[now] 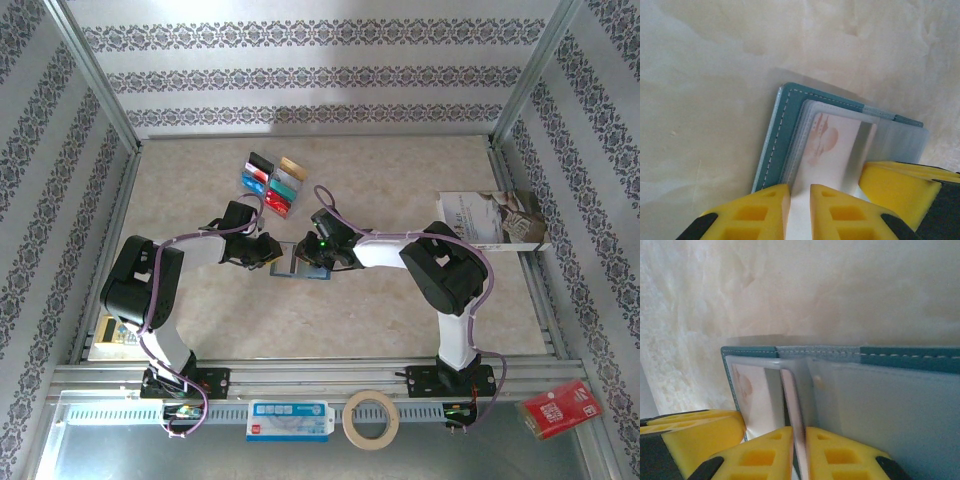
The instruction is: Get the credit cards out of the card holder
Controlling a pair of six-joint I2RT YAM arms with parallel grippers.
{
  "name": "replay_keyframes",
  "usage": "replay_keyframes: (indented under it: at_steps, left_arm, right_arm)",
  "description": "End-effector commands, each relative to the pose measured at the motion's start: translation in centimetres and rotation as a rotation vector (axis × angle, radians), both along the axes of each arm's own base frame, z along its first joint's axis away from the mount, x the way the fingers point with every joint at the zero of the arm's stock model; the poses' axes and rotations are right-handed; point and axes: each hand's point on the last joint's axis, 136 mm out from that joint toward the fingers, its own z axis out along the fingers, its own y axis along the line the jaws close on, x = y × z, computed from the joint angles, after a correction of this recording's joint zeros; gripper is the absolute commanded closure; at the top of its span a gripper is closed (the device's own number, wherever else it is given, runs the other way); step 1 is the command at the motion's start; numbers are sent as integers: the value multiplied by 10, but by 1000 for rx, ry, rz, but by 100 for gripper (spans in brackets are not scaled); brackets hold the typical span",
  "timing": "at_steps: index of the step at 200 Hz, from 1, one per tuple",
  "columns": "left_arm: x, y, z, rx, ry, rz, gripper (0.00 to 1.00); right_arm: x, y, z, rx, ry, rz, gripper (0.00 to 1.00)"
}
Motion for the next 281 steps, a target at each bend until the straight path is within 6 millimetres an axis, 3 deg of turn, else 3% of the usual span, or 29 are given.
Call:
replay_keyframes:
  at_steps: [1, 48, 102, 169, 191, 224, 281]
  left_arm:
    - [-12, 12, -17, 78, 65, 1, 79]
    - [-12, 13, -18, 83, 65, -3, 79]
    - [-10, 11, -12, 75, 51, -5, 80]
    - [3, -5, 35, 5, -51, -44, 81]
    - [6, -10, 43, -7, -70, -62, 81]
    - [6, -26, 29, 3, -30, -114, 81]
    - [5, -13, 1, 98, 20, -89, 81]
  right_arm:
    - [-1, -17, -8, -39, 3, -15, 82]
    - [0, -28, -10, -43, -8, -17, 82]
    - [-1, -21, -9, -1, -4, 25, 81]
    - [-2, -17, -7, 14, -20, 88, 82]
    - [-2, -16, -7, 18, -20, 97, 82]
    - [-1, -15, -6, 23, -22, 104, 82]
    - [-4, -16, -9, 14, -19, 120, 83]
